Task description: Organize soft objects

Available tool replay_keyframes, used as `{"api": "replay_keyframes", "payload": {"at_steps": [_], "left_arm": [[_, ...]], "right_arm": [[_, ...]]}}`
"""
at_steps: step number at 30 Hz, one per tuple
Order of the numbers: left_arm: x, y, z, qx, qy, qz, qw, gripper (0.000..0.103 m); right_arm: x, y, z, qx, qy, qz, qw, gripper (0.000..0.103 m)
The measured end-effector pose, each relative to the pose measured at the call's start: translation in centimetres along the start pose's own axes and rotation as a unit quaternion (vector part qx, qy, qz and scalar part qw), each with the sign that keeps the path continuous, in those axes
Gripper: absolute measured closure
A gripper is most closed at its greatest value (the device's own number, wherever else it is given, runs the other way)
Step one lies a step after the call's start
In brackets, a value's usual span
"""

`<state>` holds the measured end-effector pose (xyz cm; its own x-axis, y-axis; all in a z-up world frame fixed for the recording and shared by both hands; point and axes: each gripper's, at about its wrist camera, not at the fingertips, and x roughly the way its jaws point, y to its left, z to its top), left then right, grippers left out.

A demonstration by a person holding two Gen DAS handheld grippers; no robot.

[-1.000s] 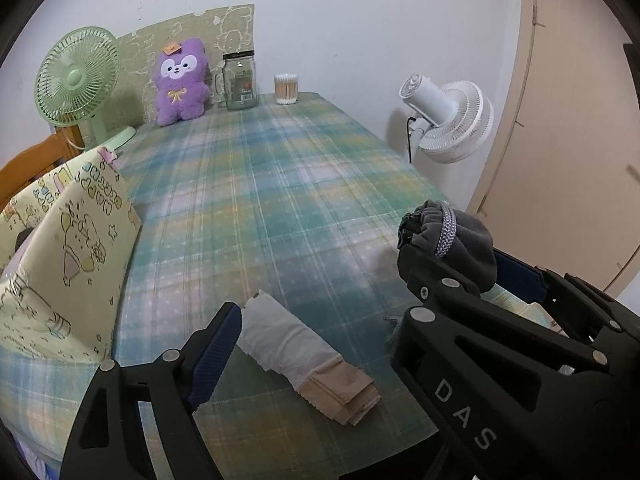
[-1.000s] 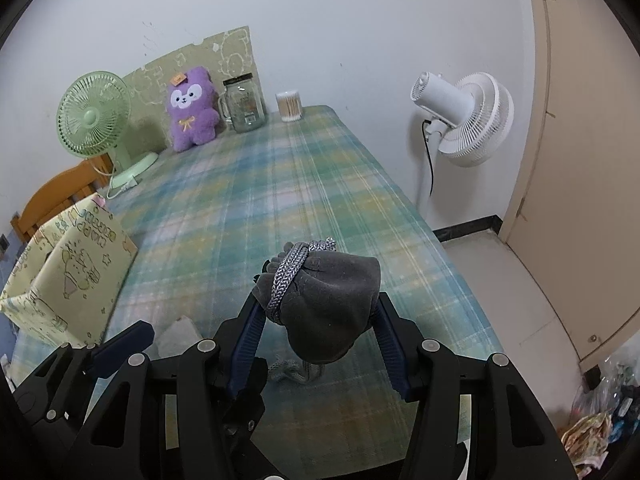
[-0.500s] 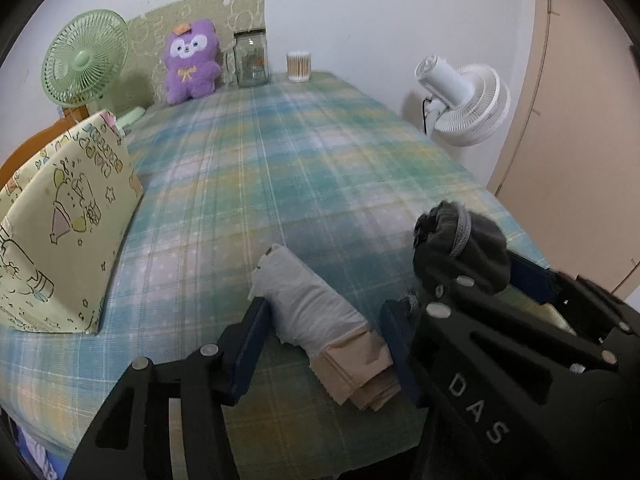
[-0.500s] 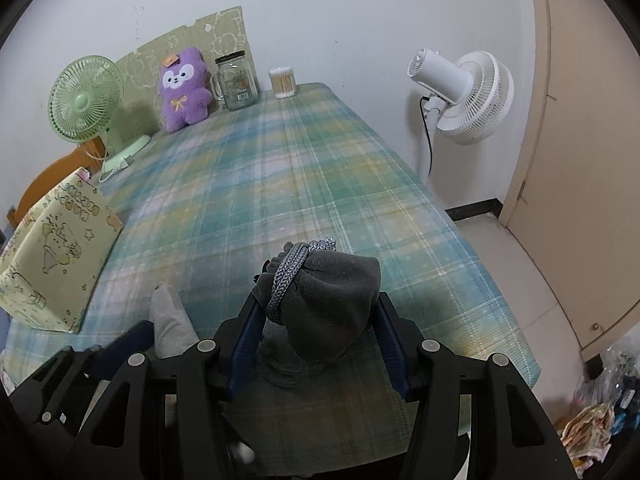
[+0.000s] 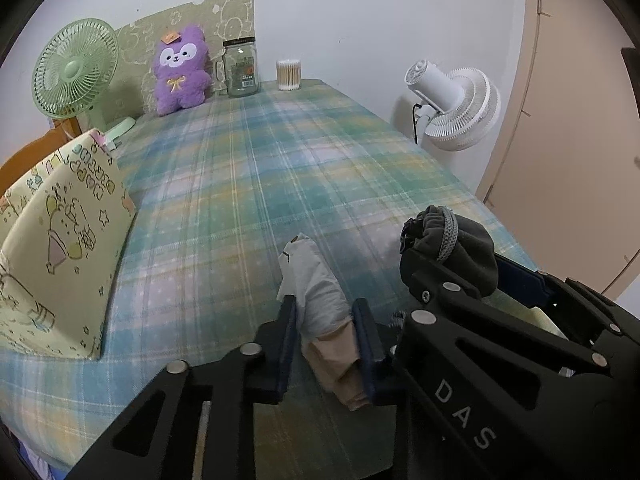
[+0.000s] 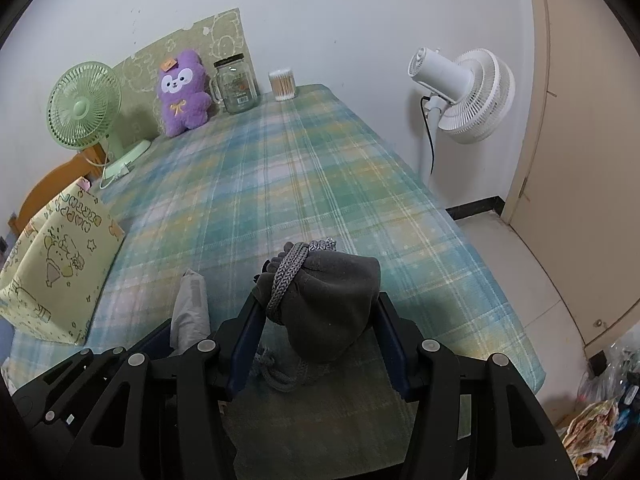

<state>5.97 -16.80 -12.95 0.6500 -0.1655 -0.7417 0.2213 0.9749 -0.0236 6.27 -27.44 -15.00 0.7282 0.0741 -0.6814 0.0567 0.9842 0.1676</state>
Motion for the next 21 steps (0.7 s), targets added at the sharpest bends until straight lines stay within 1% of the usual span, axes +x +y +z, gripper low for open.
{"api": "replay_keyframes", "payload": {"at_steps": [4,11,21], "left_arm": [[-0.4,0.3,0.7,0.003,-0.008,-0.008,0.9999,0.080],[-1.3,0.9,1.8,0.005,-0.020,-0.008,0.9998,0.081],[-3.6,2.1,3.8,0.006,-0.047,-0.006,0.9989,0.081]], "right_arm": [[-0.4,0.5,0.7,0.000,-0.009,0.000,1.000,0.045],[-1.2,1.4,1.9,-0.005,-0.020,0.000,1.000,0.045],[-3.3,3.1,3.8,-0.009,-0.046,0.003,0.999,0.045]]}}
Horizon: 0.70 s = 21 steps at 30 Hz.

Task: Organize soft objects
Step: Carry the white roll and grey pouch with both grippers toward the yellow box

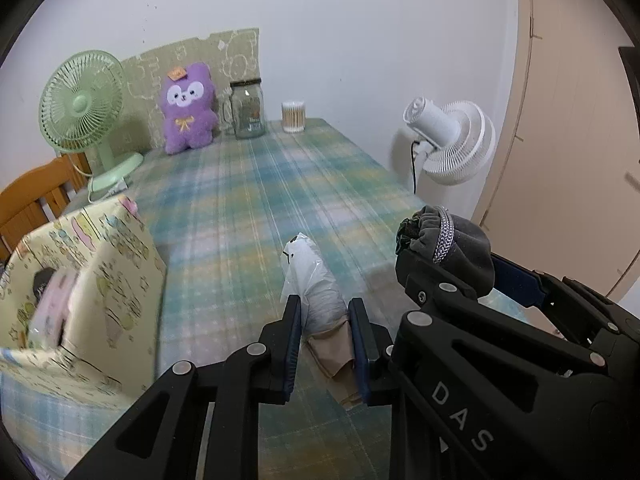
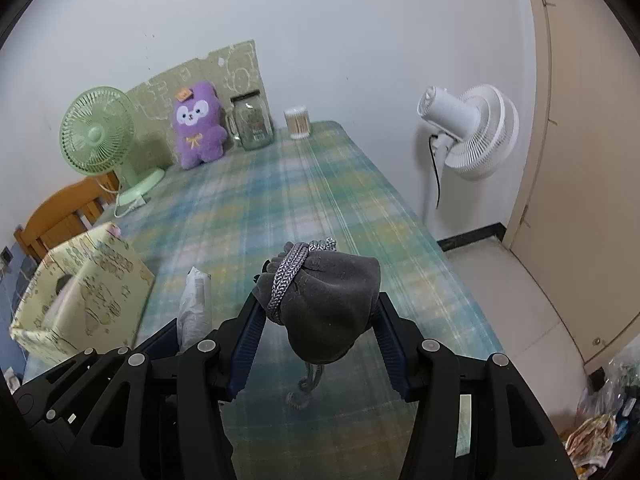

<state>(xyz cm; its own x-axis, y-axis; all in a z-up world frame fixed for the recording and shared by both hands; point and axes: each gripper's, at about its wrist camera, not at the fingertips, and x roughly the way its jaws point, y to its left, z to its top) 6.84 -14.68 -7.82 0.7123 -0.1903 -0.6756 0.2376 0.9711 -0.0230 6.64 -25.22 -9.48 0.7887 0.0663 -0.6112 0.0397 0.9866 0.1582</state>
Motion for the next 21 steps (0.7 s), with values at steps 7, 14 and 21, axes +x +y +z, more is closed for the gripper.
{"api": "replay_keyframes", "payload": {"at_steps": [7,14,21], "left_arm": [[-1.7,0.9,1.3,-0.003,-0.021,0.005,0.9998,0.081],[-3.1,1.7,2.6,-0.003,-0.040,0.008,0.9992,0.081],[-4.4,2.8,3.4,-0.004,-0.057,0.014,0.9983,0.081]], "right_arm": [[-1.4,1.2,1.5,-0.008,-0.019,0.005,1.000,0.045],[-2.8,2.5,3.0,-0.015,-0.037,0.007,0.999,0.045],[-3.7,4.0,4.1,-0.023,-0.050,0.011,0.998,0.045]]}}
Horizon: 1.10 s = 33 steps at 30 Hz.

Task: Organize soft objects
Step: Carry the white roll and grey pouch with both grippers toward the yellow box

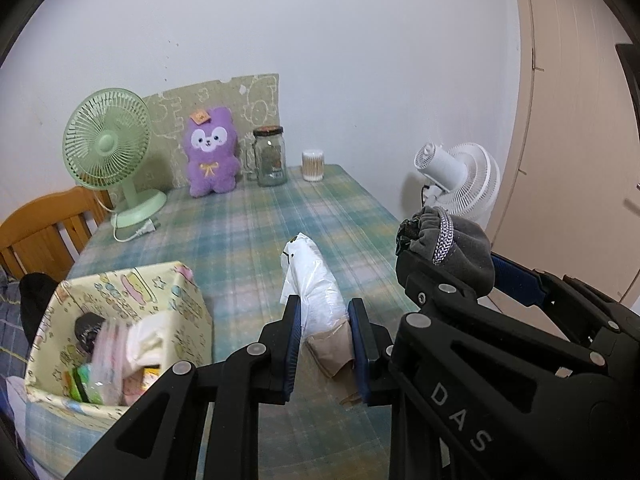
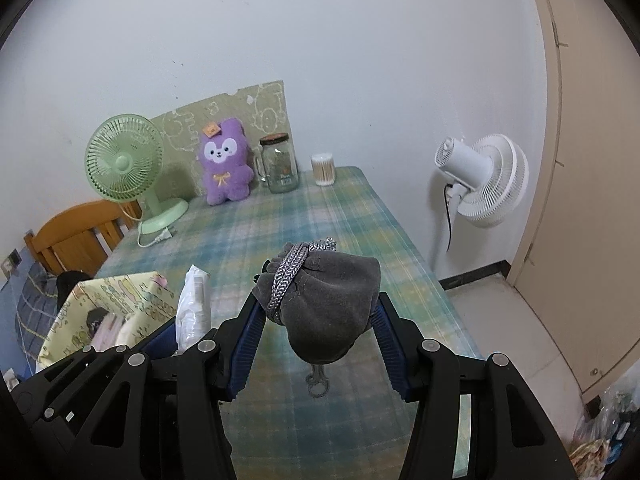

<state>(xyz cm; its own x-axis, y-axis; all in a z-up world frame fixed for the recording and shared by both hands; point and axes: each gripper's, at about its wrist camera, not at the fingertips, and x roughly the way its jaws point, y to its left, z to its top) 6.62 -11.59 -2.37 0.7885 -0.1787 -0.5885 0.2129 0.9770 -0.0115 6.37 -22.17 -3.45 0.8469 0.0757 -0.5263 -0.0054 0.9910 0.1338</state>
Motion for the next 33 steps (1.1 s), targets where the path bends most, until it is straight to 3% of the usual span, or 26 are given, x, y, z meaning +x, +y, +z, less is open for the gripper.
{"api": "replay_keyframes", "payload": {"at_steps": [33], "left_arm": [[-2.3,9.1,0.9,-0.010,-0.036,0.040,0.9985,0.081]], "right_arm": [[0.6,10.3,1.9,-0.039,-0.014,0.035,0.999,0.045]]}}
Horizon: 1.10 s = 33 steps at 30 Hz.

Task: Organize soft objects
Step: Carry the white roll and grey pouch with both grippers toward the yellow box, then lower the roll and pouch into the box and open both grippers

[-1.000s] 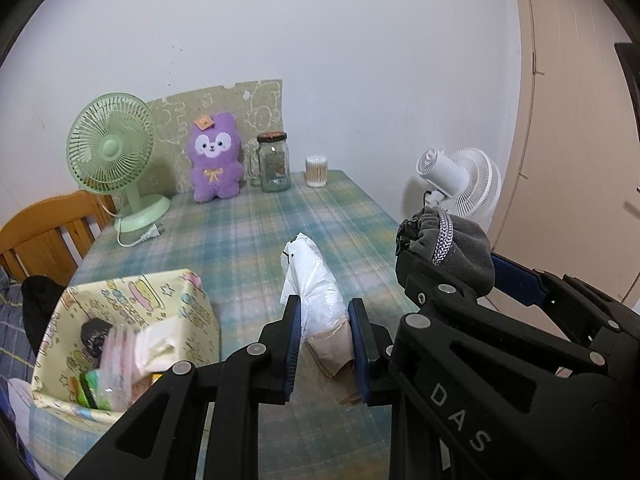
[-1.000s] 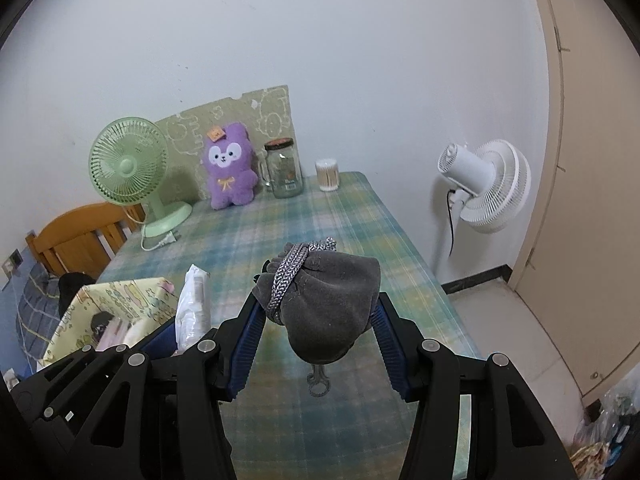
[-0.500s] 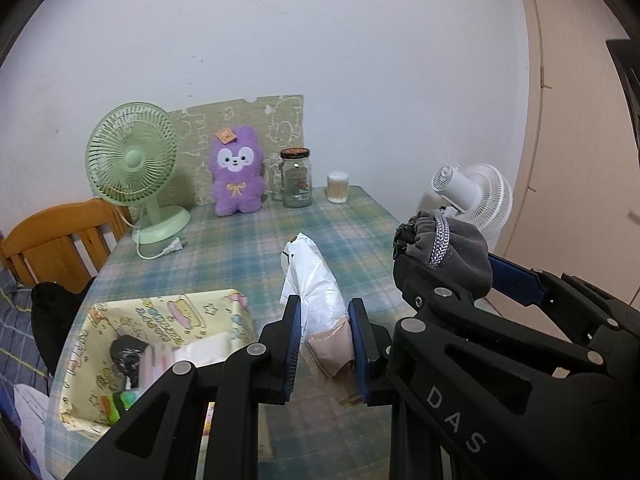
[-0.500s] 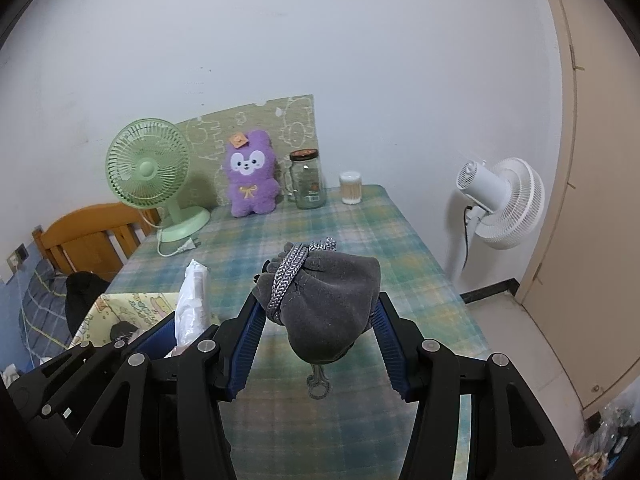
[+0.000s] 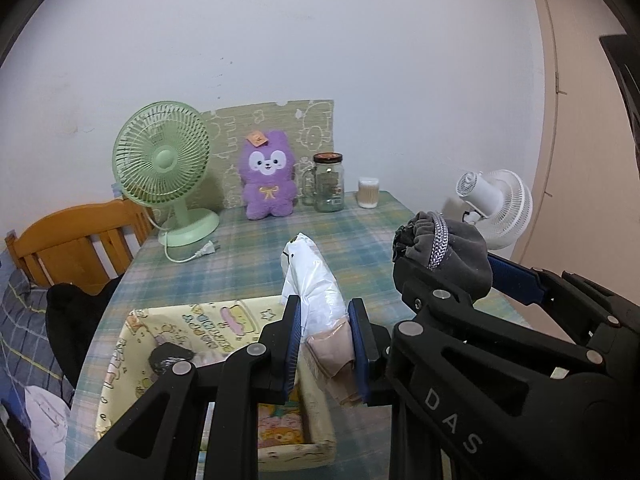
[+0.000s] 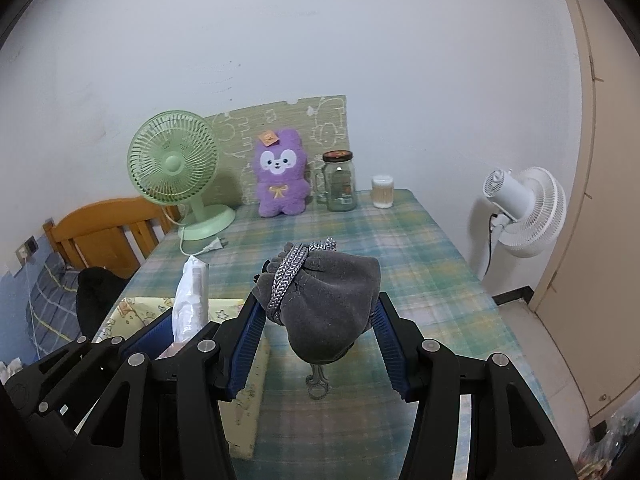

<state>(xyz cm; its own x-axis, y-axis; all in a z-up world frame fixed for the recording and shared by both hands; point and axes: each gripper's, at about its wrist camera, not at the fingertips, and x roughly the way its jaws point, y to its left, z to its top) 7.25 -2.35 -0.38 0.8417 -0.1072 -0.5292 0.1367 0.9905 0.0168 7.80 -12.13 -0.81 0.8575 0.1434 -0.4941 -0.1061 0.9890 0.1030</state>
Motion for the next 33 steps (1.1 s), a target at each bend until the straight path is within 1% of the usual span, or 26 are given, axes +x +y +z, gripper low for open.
{"api": "replay_keyframes", "payload": {"at_steps": [9,16,23,27,28,30,32,33], "left_arm": [[0.3,3.1,-0.2,-0.007,0.001,0.017,0.9998,0.081],[1.1,5.4,-1.1,-0.013,0.012,0.022,0.9996,0.081],[1.8,7.0,-1.9,-0.011,0.023,0.030,0.9992,0.080],[2.4,8.1,-2.3,-0.026,0.036,0.030,0.9986,0.073],[2.6,8.5,-2.4,-0.029,0.039,0.031,0.9984,0.065],[2.9,9.0,-2.6,-0.031,0.043,0.030,0.9981,0.059],[3.1,9.7,-2.8,-0.040,0.047,0.037,0.9974,0.052],[3.2,10.0,-2.9,-0.043,0.049,0.038,0.9972,0.045]], "right_arm": [[1.4,3.3,0.2,-0.016,0.003,0.019,1.000,0.045],[3.0,5.5,-0.2,-0.029,0.015,0.028,0.999,0.045],[4.4,7.3,-0.6,-0.044,0.025,0.030,0.998,0.045],[5.3,8.2,-0.8,-0.052,0.036,0.040,0.997,0.045],[5.5,8.4,-0.9,-0.053,0.038,0.042,0.997,0.045],[6.0,8.7,-1.0,-0.053,0.045,0.048,0.996,0.045],[6.2,9.2,-1.2,-0.054,0.049,0.057,0.996,0.045],[6.3,9.4,-1.2,-0.055,0.050,0.061,0.995,0.045]]}}
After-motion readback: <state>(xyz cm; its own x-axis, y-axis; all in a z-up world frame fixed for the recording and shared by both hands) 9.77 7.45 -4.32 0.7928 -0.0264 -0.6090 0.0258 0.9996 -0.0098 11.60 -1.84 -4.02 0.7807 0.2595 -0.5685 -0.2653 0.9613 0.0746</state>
